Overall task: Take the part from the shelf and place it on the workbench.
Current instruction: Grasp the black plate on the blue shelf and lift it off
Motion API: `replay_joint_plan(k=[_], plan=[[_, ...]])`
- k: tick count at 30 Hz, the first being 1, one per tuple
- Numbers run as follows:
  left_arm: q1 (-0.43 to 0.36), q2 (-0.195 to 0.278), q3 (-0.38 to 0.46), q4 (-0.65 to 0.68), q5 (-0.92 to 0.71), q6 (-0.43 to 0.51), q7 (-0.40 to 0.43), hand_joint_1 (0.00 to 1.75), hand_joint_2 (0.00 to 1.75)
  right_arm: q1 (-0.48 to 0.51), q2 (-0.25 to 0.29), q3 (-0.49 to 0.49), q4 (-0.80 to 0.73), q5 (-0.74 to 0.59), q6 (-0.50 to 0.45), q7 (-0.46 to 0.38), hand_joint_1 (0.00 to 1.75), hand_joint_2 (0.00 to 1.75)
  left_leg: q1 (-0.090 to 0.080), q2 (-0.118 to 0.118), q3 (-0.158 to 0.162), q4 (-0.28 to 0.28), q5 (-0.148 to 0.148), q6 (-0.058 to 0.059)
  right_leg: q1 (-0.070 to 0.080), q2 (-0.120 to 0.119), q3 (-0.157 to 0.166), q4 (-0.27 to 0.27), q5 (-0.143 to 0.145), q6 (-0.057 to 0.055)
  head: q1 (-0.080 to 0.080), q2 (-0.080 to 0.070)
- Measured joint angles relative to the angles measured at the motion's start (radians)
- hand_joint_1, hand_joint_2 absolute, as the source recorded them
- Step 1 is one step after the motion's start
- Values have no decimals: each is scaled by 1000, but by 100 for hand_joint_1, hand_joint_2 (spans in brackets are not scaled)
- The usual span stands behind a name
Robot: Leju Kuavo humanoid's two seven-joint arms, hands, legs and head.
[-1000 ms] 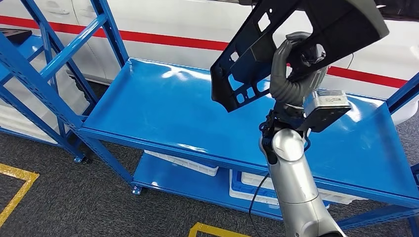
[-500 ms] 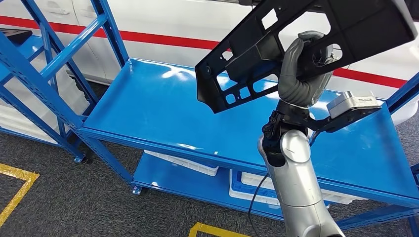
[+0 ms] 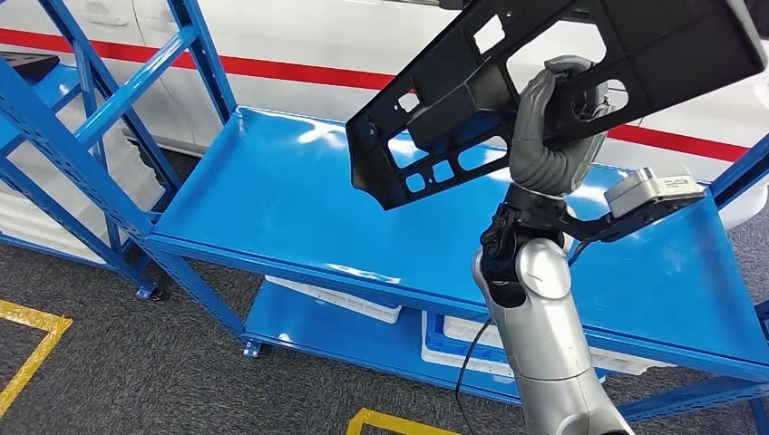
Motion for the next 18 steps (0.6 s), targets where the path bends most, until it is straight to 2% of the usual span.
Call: replay_joint_plan(k=[4, 7, 9, 11, 12, 13, 14, 15, 16, 17, 18], plan=[[0, 1, 0, 0, 0, 0, 0, 0, 175, 0, 0, 0, -3, 0, 1, 0, 175, 175, -6, 0, 0, 2, -4, 9, -8, 0, 1, -2, -2, 7, 0, 0], [-1, 1, 0, 0, 2, -5, -7, 0, 175, -1, -1, 1, -4, 3, 3, 5, 175, 175, 0, 3, 11, -15, 7, 25, -6, -1, -1, 11, -12, 14, 0, 0], [-2, 2, 0, 0, 4, -9, -13, 0, 175, -3, -4, 2, -4, 7, 6, 11, 175, 175, 8, 6, 18, -28, 14, 33, -6, -2, -41, 94, -56, 9, 5, 0], [-3, 2, 1, 0, 6, -11, -16, 0, 175, -4, -9, 4, 0, 10, 8, 14, 175, 175, 10, 6, 17, -29, 14, 34, -8, -2, -111, 232, -106, 6, 9, 0], [-3, 2, 1, 0, 6, -11, -17, 0, 175, -3, -11, 5, 2, 12, 9, 16, 175, 175, 10, 6, 17, -28, 14, 34, -9, -2, -137, 279, -116, 11, 10, 0], [-3, 2, 1, 0, 6, -11, -17, 0, 175, -2, -13, 7, 5, 14, 10, 19, 175, 175, 11, 6, 16, -28, 14, 33, -11, -2, -145, 290, -108, 20, 10, 0], [-3, 2, 1, 0, 7, -11, -17, 0, 175, -1, -15, 10, 7, 17, 12, 22, 175, 175, 12, 5, 16, -26, 14, 31, -15, -3, -133, 259, -84, 32, 10, 0], [-3, 2, 1, 0, 7, -11, -17, 0, 175, -2, -16, 11, 8, 20, 14, 25, 175, 175, 14, 5, 16, -24, 13, 27, -20, -3, -104, 192, -50, 45, 10, 0], [-3, 2, 1, 0, 7, -11, -17, 0, 175, -3, -17, 13, 9, 22, 16, 27, 175, 175, 15, 4, 14, -20, 11, 21, -23, -4, -70, 120, -22, 53, 10, 0], [-3, 3, 1, 0, 7, -11, -17, 0, 175, -3, -18, 14, 10, 25, 19, 28, 175, 175, 15, 3, 12, -15, 11, 13, -22, -1, -43, 67, 1, 53, 10, 0], [-4, 4, 1, 0, 7, -12, -18, 0, 175, -5, -19, 15, 10, 27, 21, 29, 175, 175, 14, 2, 8, -9, 11, 6, -19, 2, -28, 35, 13, 48, 11, 0]])
